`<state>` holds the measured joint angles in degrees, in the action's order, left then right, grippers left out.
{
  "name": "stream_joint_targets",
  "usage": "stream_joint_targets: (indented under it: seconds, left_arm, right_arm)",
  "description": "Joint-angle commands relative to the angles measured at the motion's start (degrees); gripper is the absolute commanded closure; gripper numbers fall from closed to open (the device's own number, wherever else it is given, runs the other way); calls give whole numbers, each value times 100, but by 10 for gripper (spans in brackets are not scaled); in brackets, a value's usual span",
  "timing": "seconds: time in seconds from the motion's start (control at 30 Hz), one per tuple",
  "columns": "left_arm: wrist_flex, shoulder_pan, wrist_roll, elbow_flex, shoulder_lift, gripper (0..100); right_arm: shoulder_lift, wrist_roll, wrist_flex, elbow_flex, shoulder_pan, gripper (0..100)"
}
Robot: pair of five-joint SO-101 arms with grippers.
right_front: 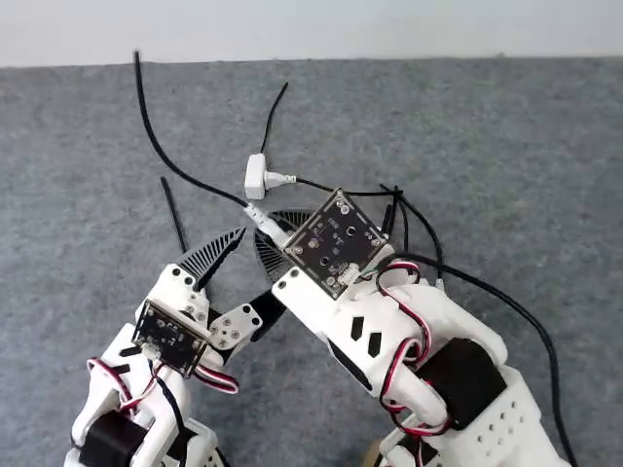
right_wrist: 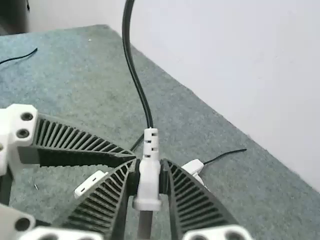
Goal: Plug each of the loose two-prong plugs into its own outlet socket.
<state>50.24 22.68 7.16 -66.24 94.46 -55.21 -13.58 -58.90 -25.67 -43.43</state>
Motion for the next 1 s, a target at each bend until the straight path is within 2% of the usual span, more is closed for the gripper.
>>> stream_joint_targets:
  seconds: [0.0, 0.4, 0.7, 0.87, 0.97]
  left_arm:
    - [-185, 62, -53, 277, 9, 727]
    - [-185, 35, -53, 242, 9, 727]
    - [-202, 26, -53, 180, 9, 727]
    - [-624, -105, -44, -215, 9, 727]
    - [-703, -316, -44, -233, 9, 727]
  right_arm:
    - [-119, -44, -233, 343, -22, 991]
    - [-136, -35, -400, 343, -4, 991]
    - [-277, -26, -919, 369, -31, 991]
    - [-725, -26, -945, 369, -31, 991]
    - [-822, -26, -1323, 360, -31, 991]
